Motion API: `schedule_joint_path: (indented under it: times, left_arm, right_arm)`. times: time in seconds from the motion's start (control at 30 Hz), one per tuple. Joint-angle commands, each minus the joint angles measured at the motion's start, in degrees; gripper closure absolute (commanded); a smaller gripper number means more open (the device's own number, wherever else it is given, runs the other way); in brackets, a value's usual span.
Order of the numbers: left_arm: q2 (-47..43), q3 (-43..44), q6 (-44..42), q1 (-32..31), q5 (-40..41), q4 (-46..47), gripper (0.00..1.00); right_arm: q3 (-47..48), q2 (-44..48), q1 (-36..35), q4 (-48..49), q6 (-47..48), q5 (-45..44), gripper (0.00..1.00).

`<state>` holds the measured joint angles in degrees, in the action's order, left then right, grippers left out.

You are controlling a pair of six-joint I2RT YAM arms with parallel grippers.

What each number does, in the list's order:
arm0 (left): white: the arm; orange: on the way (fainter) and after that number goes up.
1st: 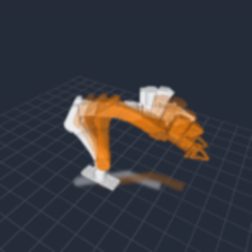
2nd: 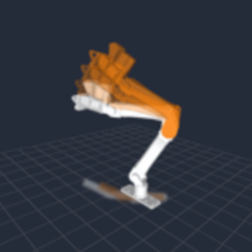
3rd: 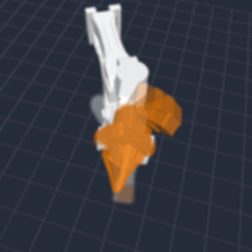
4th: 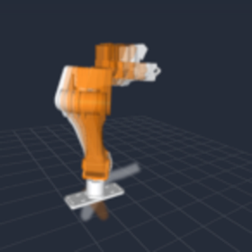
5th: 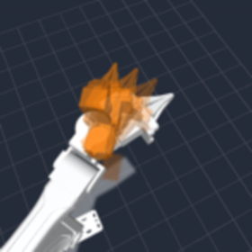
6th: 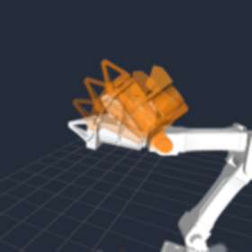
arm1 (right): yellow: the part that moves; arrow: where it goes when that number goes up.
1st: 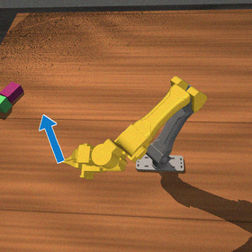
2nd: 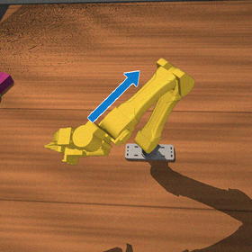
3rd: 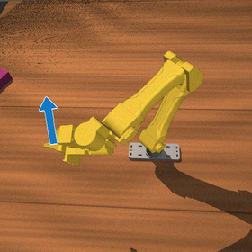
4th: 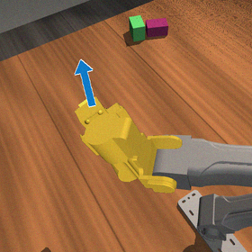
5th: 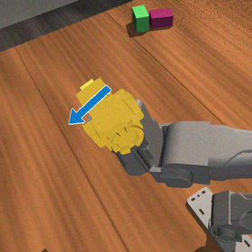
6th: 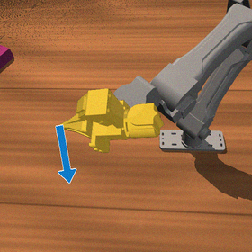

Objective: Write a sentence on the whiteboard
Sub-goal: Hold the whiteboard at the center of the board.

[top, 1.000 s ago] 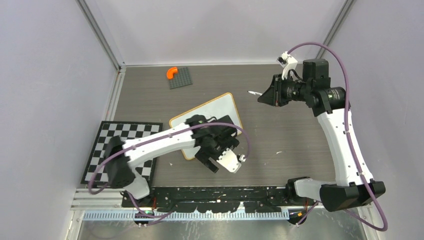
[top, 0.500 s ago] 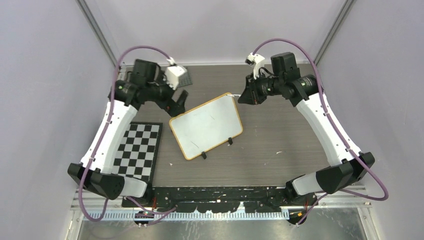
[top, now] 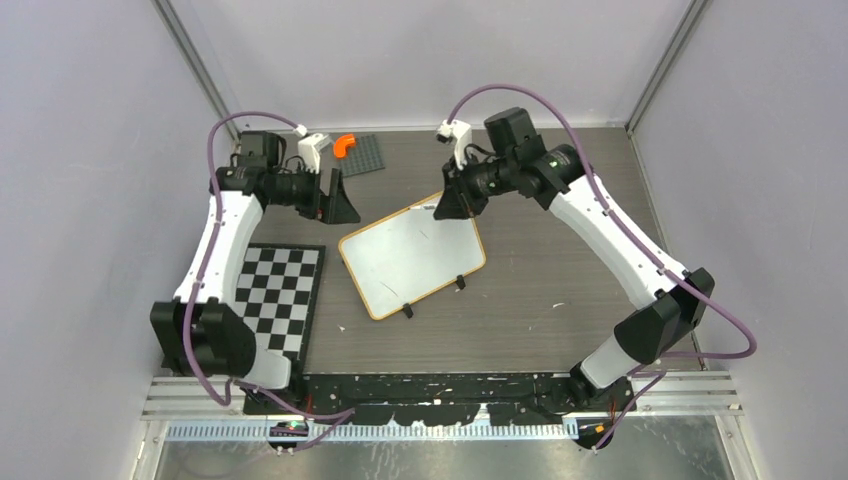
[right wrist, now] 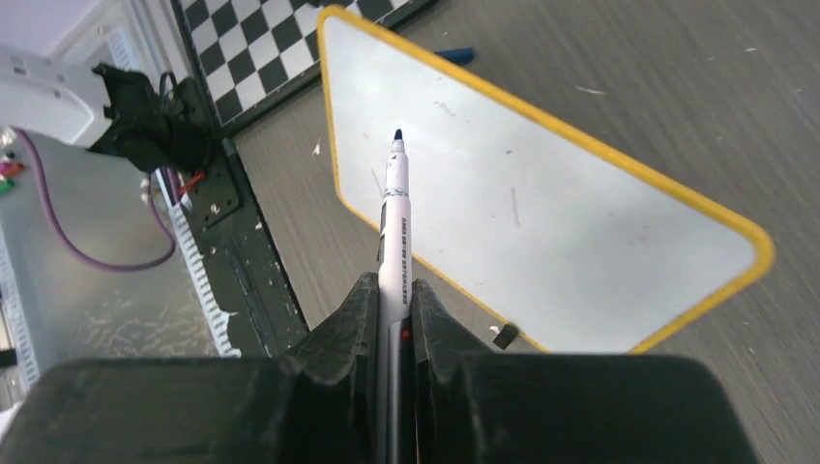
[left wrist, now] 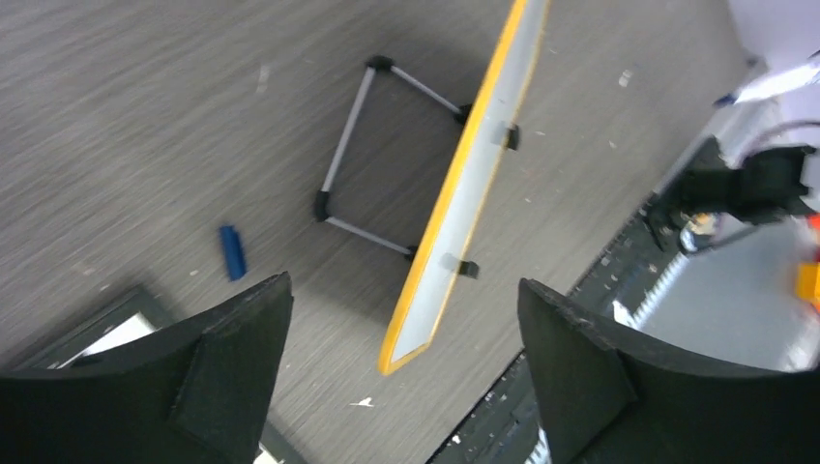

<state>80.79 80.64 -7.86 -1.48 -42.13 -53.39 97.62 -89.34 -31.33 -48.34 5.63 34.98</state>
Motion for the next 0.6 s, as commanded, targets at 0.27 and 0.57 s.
schedule_joint_path:
  times: [0.27, 0.57]
  left_arm:
    - [13.03, 6.69, -1.94, -0.97, -16.42, 0.56, 0.37]
    - [17.20, 7.42, -4.59, -4.89, -16.40, -1.40, 0.53]
  right_arm:
    - [-1.84, -0.78, -9.69, 1.58, 2.46, -7.22, 1.00]
    - [-4.45, -2.50, -15.60, 5.60, 0.69, -14.68, 1.00]
